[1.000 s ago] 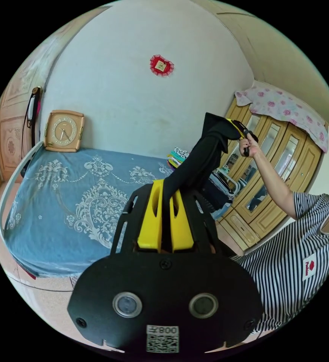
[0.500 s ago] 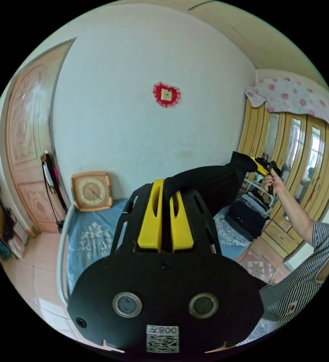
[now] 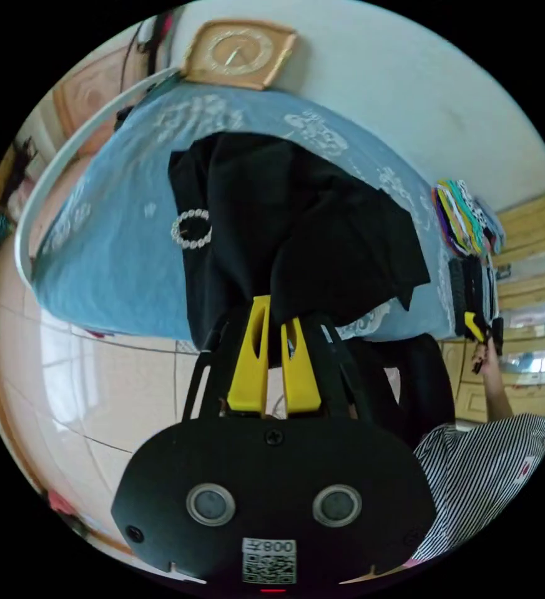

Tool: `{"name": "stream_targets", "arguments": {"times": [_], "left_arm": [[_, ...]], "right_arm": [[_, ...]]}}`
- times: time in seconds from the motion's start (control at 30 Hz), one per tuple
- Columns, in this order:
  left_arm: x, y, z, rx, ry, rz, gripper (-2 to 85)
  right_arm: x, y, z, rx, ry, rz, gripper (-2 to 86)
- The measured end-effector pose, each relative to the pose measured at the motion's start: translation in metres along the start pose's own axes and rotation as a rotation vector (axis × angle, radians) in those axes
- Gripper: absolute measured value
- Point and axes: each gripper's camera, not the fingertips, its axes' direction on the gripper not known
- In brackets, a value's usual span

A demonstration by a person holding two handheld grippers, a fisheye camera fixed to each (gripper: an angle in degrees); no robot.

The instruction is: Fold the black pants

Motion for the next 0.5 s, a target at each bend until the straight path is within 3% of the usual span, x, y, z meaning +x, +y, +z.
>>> {"name": "stream_targets", "arguments": {"times": [0.27, 0.5], "left_arm": [[-0.063, 0.008, 0.033, 0.064, 0.091, -0.078, 0.1], [-0.099, 0.012, 0.063, 0.058, 0.120, -0.109, 0.1]], "right_arm": [[-0.168, 0.023, 0.244, -0.277, 0.434, -0.582, 5.3], [-0.231, 0.086, 0.425, -0.422, 0.658, -0.839, 11.4]]}}
